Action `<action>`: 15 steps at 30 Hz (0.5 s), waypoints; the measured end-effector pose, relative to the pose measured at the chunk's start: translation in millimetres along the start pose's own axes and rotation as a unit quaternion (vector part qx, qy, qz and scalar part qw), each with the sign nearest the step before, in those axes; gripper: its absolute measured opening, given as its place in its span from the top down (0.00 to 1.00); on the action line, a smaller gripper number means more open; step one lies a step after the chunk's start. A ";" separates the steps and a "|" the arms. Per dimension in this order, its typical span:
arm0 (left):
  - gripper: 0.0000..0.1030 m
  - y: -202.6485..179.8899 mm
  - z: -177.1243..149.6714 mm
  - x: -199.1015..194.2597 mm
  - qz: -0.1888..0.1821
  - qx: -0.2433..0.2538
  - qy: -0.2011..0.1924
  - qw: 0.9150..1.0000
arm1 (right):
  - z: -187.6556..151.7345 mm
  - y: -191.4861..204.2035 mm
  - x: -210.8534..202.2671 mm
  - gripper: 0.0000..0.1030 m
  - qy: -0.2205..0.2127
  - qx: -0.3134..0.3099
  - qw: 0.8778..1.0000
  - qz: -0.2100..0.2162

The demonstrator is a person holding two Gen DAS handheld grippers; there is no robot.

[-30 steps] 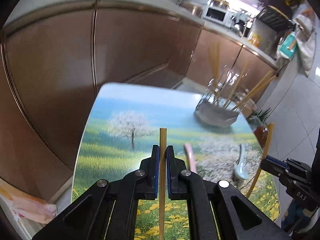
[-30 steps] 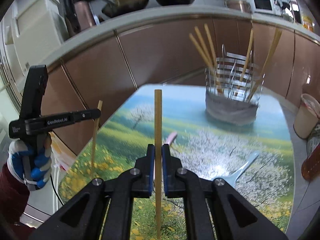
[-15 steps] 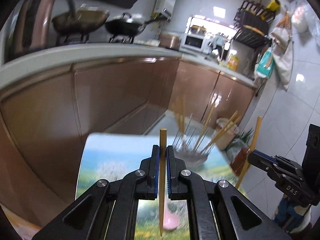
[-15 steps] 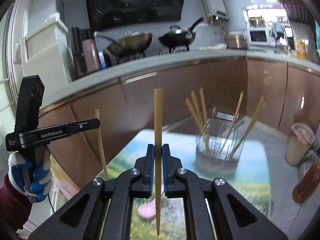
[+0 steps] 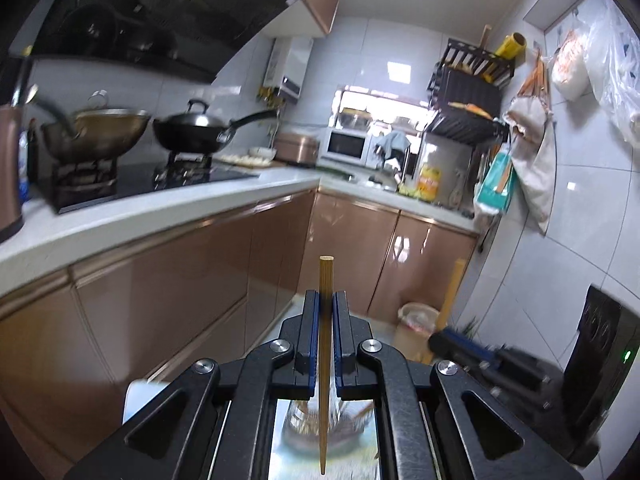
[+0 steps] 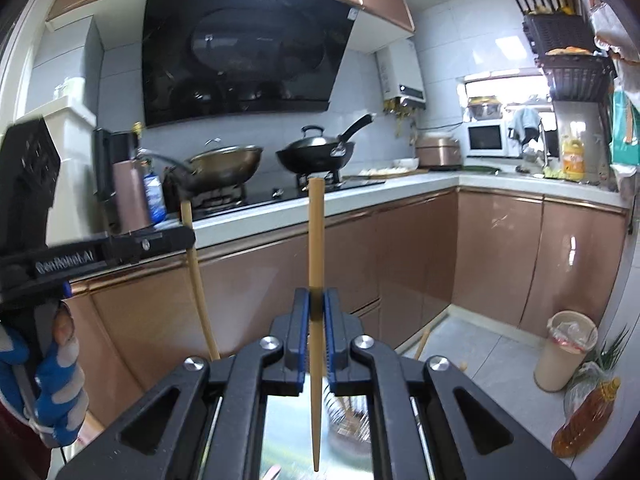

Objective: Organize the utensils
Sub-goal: 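Lift the chopstick with the left gripper while the right gripper carries its chopstick toward the wire holder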

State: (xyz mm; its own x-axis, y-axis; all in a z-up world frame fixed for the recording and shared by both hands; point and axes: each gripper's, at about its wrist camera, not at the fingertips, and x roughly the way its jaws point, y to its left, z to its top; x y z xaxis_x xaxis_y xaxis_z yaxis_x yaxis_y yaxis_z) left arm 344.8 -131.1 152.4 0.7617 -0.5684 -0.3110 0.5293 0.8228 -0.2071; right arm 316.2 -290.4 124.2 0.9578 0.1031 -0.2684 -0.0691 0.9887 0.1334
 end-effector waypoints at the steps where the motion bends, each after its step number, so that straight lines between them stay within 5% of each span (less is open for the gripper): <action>1: 0.94 -3.0 3.0 6.0 -0.001 0.001 -0.005 1.000 | 1.1 -3.0 2.8 0.94 -0.003 0.002 1.000 -0.004; 7: 0.94 -17.0 5.5 50.5 0.017 0.011 -0.030 0.999 | -0.1 -26.9 34.8 0.94 -0.019 0.009 0.998 -0.052; 15: 0.94 2.6 -38.6 113.2 0.033 -0.038 -0.022 0.999 | -28.5 -41.6 74.8 0.94 -0.021 -0.002 0.993 -0.112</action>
State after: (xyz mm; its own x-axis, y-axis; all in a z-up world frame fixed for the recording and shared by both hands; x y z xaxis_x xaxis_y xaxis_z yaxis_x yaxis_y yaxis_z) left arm 418.0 -193.1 80.9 0.8100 -0.5120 -0.2859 0.4494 0.8552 -0.2583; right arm 382.8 -320.7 71.4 0.9597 -0.1249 -0.2518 0.1469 0.9866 0.0705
